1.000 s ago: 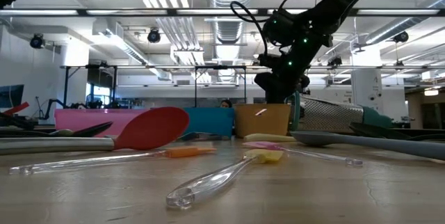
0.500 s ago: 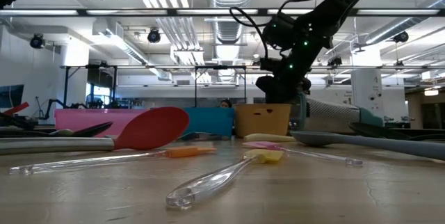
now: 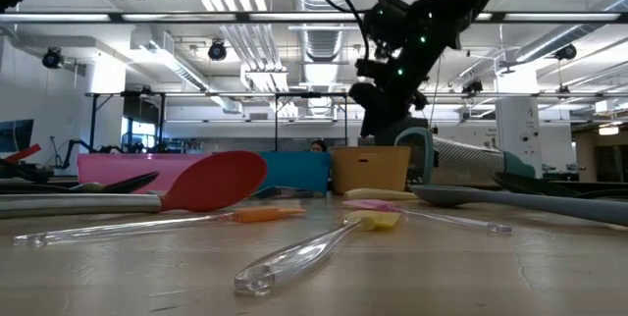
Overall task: Pick & Place Kitchen Items
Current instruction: Put the gray serving spoon into the pink bin
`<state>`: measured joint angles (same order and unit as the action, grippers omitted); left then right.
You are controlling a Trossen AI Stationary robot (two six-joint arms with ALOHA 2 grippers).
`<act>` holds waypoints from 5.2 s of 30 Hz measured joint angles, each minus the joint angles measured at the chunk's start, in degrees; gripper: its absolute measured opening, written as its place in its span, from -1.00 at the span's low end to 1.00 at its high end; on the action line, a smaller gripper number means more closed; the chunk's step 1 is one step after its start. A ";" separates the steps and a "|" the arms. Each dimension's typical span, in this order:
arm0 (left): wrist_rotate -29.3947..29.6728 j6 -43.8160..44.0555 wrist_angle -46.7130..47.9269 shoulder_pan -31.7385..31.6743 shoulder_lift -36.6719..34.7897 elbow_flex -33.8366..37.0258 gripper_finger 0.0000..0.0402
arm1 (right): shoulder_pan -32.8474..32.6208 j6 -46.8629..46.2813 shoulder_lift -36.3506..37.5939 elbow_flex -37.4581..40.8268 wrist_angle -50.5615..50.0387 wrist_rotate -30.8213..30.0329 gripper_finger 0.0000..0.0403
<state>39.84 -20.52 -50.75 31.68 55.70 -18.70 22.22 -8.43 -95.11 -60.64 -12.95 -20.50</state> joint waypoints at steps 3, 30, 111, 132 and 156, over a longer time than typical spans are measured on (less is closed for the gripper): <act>0.01 -0.01 0.30 0.00 0.00 0.00 -0.35 | -1.18 -0.15 0.13 -3.21 -4.04 -0.04 -0.21; 0.04 4.07 1.72 0.00 0.00 0.02 -0.35 | -35.81 -14.69 0.24 -12.49 -35.49 -5.93 -0.64; 0.02 6.00 3.33 0.01 -0.02 0.09 -0.35 | -48.72 -20.66 1.72 -1.04 -7.62 -14.47 -0.85; -3.10 5.64 4.61 -0.60 -0.02 0.10 -0.35 | -47.20 20.74 8.87 12.89 58.99 11.47 -0.85; -13.28 -1.56 4.23 -11.61 24.48 -19.45 -0.36 | -38.16 23.89 8.81 14.43 68.17 21.78 -0.85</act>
<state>26.56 -22.08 -46.52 20.08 80.18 -38.15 -15.94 15.46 -86.30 -46.22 55.22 1.28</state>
